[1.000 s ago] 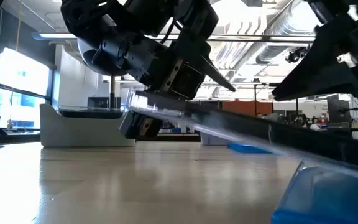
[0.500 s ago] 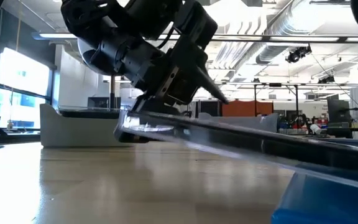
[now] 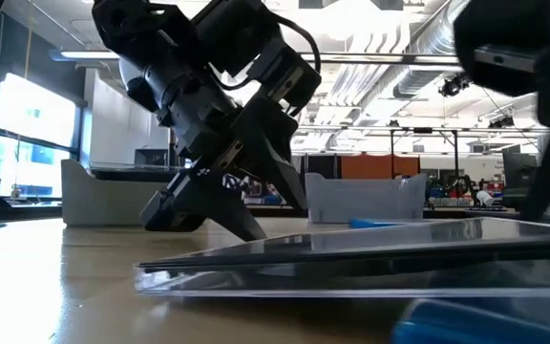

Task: Pick & place jewel cases by type
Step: Put the black CD case into the gray bin

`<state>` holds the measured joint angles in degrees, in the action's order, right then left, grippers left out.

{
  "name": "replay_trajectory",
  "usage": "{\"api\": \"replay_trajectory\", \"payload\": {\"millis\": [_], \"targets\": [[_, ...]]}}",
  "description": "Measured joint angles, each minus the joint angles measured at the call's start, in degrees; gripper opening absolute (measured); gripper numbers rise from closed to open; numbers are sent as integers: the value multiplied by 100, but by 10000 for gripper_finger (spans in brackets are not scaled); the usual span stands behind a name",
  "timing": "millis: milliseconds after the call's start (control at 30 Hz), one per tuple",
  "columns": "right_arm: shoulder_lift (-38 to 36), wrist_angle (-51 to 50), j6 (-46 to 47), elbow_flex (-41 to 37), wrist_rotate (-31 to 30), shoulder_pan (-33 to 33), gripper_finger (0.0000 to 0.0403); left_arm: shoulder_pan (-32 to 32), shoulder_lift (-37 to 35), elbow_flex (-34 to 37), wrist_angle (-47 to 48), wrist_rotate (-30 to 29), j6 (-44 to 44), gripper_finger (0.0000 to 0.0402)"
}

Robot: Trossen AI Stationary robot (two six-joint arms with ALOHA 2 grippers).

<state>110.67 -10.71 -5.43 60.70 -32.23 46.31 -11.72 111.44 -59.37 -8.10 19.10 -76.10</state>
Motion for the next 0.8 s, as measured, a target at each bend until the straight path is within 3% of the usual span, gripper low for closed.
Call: {"api": "replay_trajectory", "payload": {"millis": [267,400,600,800], "targets": [[11,232,-1021,-8,-716,18,139,-104,66,0,-150,-44,90,182],[11,415,-1577,-11,-587,-130,153,-132,154,-9,-242,-36,78,182],[9,531,-1800,0,107,-325,157,-136,166,-4,-306,-55,-6,182],[11,454,-1780,-4,-141,-153,159,-141,173,-4,-289,-62,-4,182]]}}
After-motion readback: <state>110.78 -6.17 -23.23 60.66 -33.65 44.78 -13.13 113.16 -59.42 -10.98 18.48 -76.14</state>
